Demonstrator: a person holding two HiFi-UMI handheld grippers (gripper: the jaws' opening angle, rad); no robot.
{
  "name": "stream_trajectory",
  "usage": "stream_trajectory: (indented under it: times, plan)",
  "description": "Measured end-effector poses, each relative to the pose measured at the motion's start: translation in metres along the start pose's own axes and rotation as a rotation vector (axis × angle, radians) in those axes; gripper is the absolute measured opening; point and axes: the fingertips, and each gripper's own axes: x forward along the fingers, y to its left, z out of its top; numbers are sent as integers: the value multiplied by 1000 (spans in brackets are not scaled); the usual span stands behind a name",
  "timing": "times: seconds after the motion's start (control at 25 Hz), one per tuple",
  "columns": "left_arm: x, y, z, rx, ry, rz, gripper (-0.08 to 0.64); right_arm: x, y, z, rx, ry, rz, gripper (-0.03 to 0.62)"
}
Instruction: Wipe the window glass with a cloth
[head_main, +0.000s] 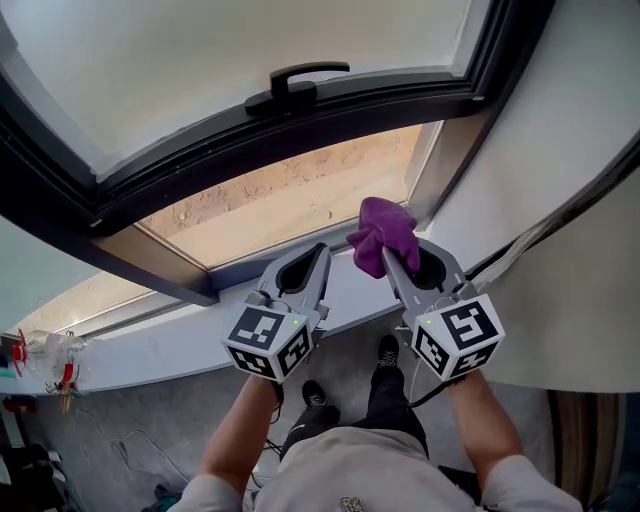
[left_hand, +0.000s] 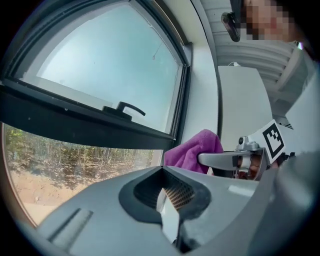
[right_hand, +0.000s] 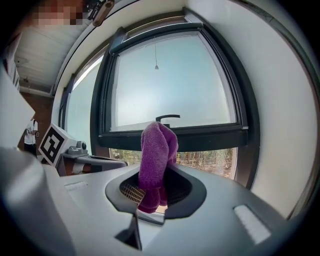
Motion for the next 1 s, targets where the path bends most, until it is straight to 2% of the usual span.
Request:
stream_trajectory:
  times: [0.2,0.32,0.48,0.64,0.8,1.0]
  plan:
    - [66,-2,-14,32,16,68,0,26,-74,-17,32,-29,33,95]
    - [115,1,-19,50,19,95,0,45,-131,-26,61,-61,17,95]
    - [166,2,-27,87,33,88,0,64,-190,-44,64,-106,-40,95]
    - [215,13,-41,130,12,29,0,86,-235,-66,39,-148,-152,95]
    - [245,28,-60,141,-18,-26,0,113,-267,-82,15,-183,-277,95]
    - [272,46,-81,134,-36,-87,0,137,-310,-83,-18,-242,-499,95]
